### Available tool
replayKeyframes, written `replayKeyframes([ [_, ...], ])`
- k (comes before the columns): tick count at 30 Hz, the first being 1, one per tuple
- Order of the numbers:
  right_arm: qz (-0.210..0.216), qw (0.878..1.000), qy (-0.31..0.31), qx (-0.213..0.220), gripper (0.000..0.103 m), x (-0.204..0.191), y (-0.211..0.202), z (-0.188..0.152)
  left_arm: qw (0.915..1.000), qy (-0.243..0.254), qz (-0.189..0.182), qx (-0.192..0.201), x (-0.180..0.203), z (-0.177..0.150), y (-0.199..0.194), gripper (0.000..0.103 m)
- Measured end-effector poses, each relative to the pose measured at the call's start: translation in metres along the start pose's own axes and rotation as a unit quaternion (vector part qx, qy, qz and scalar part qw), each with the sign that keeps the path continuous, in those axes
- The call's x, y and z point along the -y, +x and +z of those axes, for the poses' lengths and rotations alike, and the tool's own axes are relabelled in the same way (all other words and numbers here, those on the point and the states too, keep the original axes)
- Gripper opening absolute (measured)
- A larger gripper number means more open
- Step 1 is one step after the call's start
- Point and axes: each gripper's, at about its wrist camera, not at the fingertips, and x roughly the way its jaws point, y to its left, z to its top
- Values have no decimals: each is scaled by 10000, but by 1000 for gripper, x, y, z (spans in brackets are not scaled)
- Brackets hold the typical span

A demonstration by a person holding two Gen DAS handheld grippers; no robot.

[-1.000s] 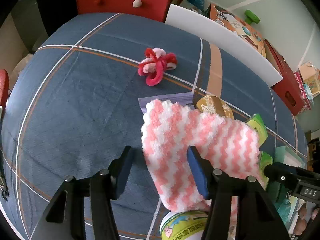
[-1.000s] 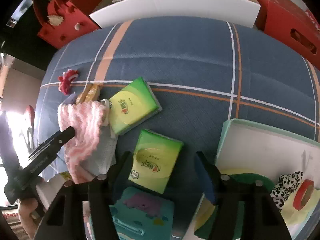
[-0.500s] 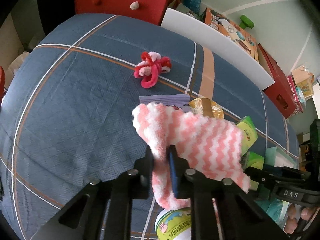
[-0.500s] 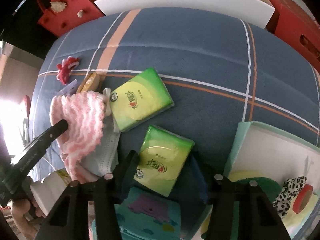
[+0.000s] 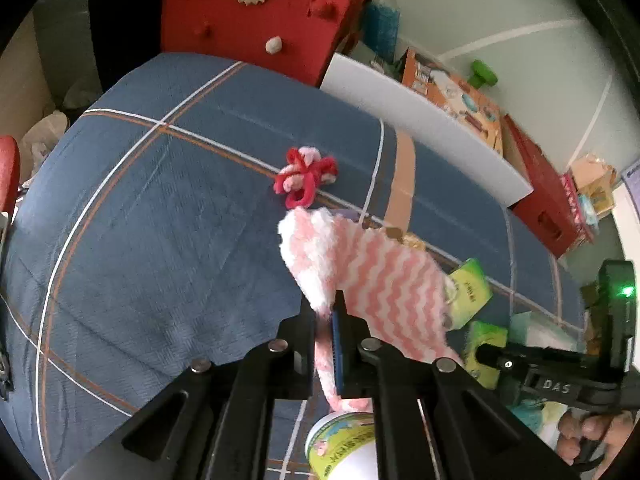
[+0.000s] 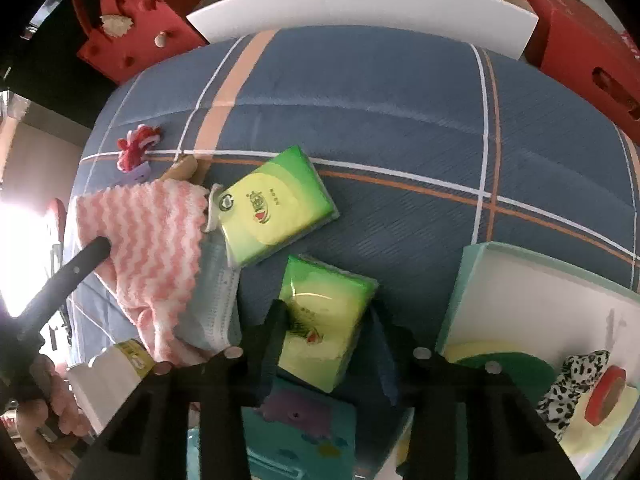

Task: Organize soft objects
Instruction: 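Grasp the pink zigzag cloth with the left tool while the right tool grasps a green tissue pack, then lift the pink cloth and green tissue pack and carry both over the white tray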

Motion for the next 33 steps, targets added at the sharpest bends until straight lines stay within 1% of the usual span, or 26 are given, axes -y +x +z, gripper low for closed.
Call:
replayKeyframes([
  [1, 5, 10000, 7, 19, 37, 2, -2, -1, 10000, 3, -10, 42, 1, 1, -2, 6],
  [4, 58, 9999, 39, 77, 31, 5, -8, 0, 9999, 54, -17, 154, 3, 2, -11, 6],
  [8, 102, 9998, 48, 169, 28, 10, -12, -3, 9994, 98, -66, 311, 8, 5, -21, 6],
  [10, 111, 9997, 58, 208, 26, 5, -9, 0, 9991, 87, -95, 393, 8, 6, -26, 6],
  [20, 109, 9989, 117, 433, 24, 15, -24, -3, 9966, 49, -179, 802, 11, 9, -40, 6],
  [27, 130, 9980, 202, 589, 24, 22, -36, -1, 9930, 30, -300, 1145, 14, 12, -58, 6],
  [33, 62, 9962, 220, 841, 24, 21, -48, 1, 9893, 95, -372, 1409, 23, 13, -73, 6],
])
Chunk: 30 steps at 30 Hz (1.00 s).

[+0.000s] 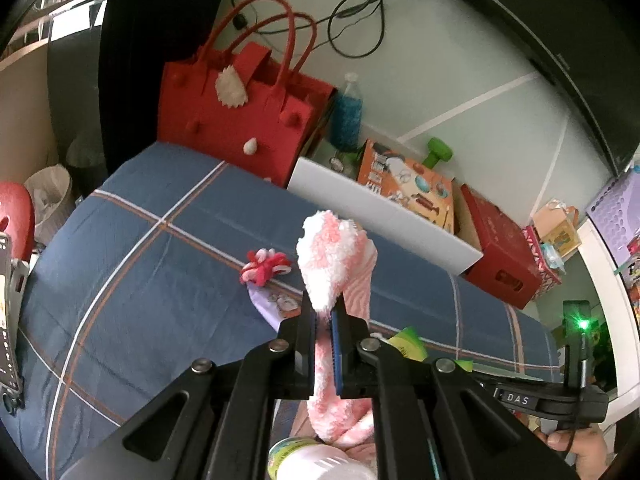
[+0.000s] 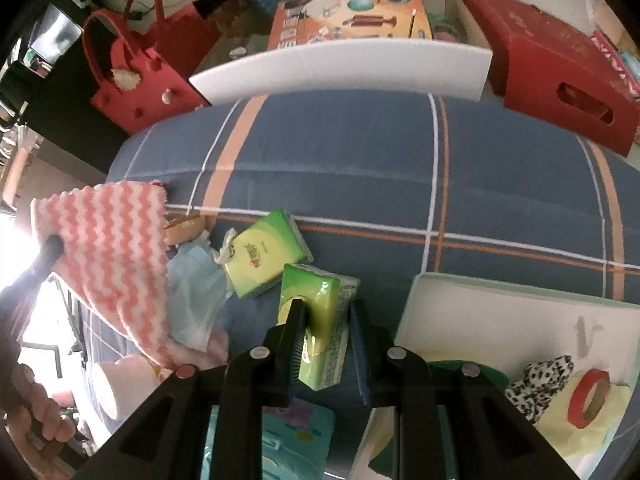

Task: Organize soft objects
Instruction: 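Lift the pink cloth and green tissue pack and carry both over the white tray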

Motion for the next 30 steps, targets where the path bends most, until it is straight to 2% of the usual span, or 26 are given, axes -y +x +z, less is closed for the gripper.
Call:
replayKeyframes([
  [12, 158, 9976, 248, 621, 24, 14, -40, -2, 9986, 296, 16, 447, 25, 6, -31, 6],
  [21, 263, 9907, 541, 1224, 24, 22, -73, -22, 9966, 390, 96, 720, 42, 5, -53, 6],
  [30, 108, 9794, 930, 1790, 24, 34, -106, -59, 9961, 594, 108, 641, 61, -2, -55, 6],
])
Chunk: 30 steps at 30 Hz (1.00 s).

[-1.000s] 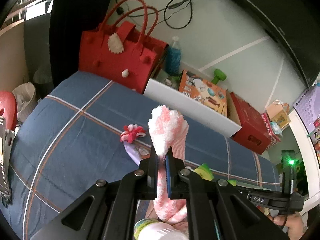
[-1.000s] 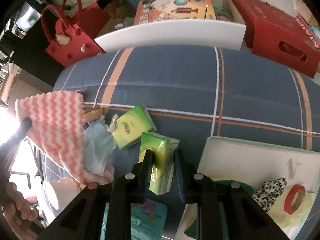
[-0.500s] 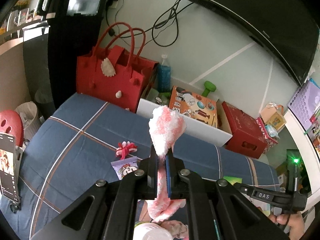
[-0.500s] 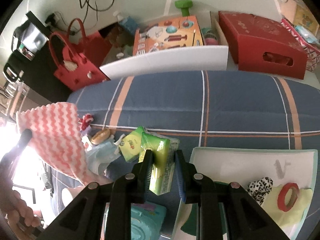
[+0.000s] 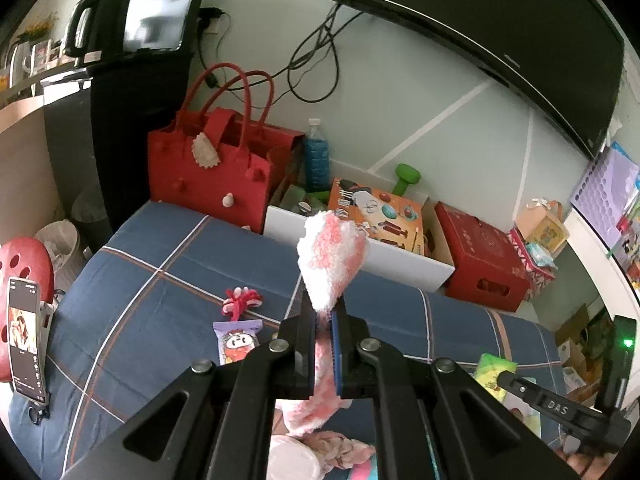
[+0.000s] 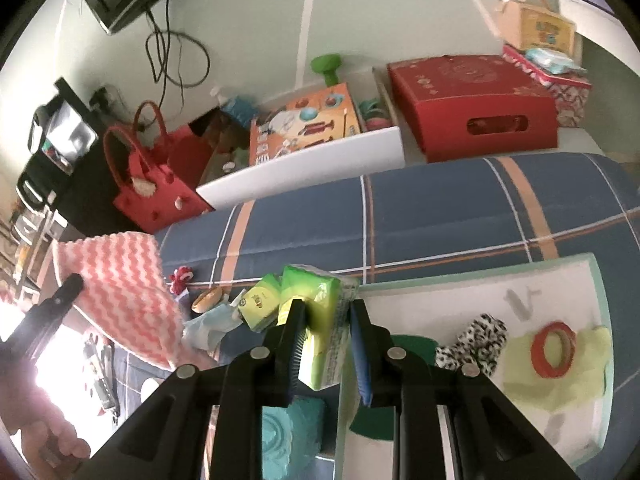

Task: Organize soft objects
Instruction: 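Lift the pink cloth and green tissue pack and carry both over the white tray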

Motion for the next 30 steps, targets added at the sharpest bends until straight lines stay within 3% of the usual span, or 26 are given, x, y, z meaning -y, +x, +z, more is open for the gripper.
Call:
replayKeyframes([
  [7, -64, 9992, 197, 355, 24, 21, -27, -13, 9995, 222, -160, 147, 22, 0, -12, 6],
  [14, -346, 9973, 477, 447, 24, 59, -38, -19, 9964, 529, -569, 349, 56, 2, -32, 6],
  [21, -751, 9919, 822, 613, 24, 102, -56, -19, 9877, 1007, -1106, 465, 107, -3, -45, 6],
  [30, -1150, 9814, 1299, 816, 24, 151, -84, -22, 9706, 1498, -1885, 22, 180, -28, -38, 6],
])
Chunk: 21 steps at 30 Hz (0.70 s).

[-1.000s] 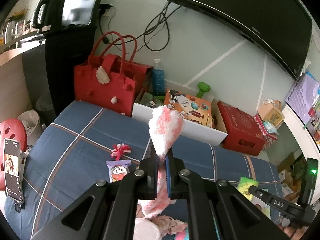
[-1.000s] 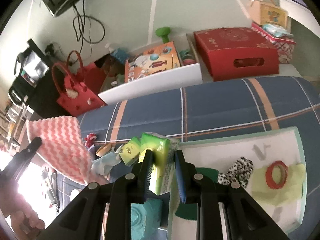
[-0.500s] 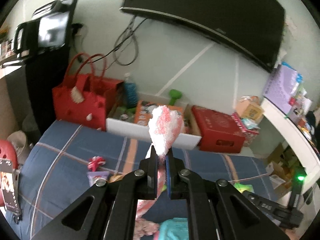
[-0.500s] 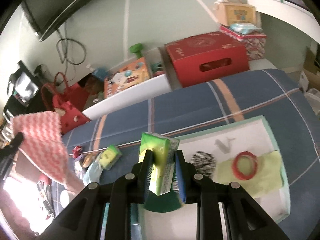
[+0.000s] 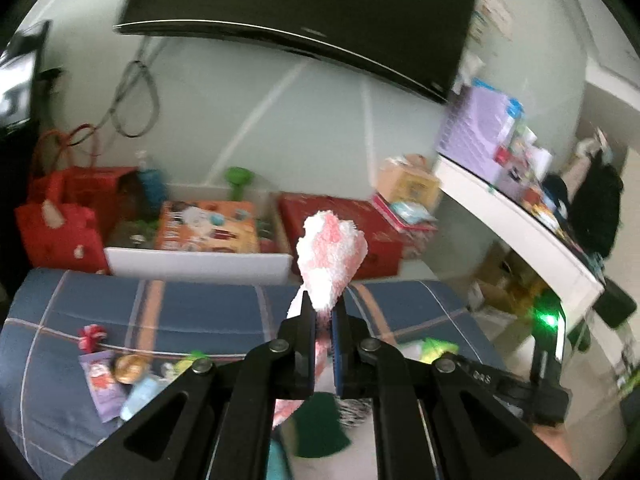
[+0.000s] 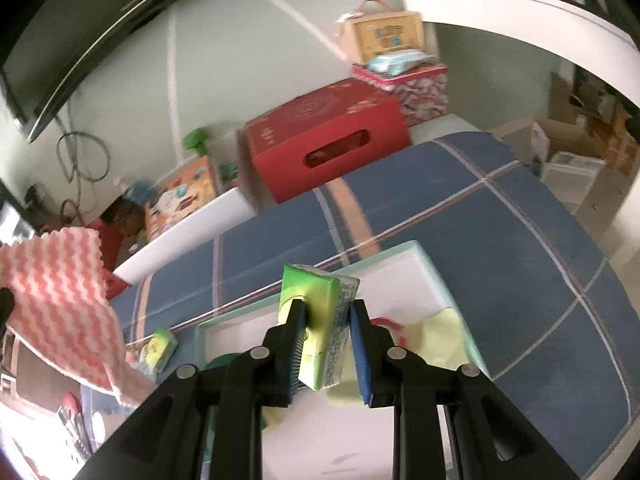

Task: Organize soft objects
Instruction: 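Lift the pink cloth and green tissue pack and carry both over the white tray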

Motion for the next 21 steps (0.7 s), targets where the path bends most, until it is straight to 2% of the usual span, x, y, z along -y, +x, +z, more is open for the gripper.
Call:
replayKeyframes([
  [5, -44, 9998, 183, 21, 24, 17, -3, 3, 9977, 544, -281, -292, 51, -10, 24, 6],
  [8, -45, 9997, 232, 22, 24, 21, -3, 4, 9952, 814, -326, -426, 72, -19, 34, 6],
  [11, -49, 9996, 275, 1, 24, 26, -2, 4, 9935, 881, -390, -607, 81, -27, 50, 6],
  [15, -104, 9995, 289, -123, 24, 30, 9, 2, 9907, 983, 39, -936, 79, -45, 82, 6],
  [21, -81, 9976, 341, -593, 24, 35, 45, -7, 9832, 632, 336, -1681, 50, -80, 129, 6],
])
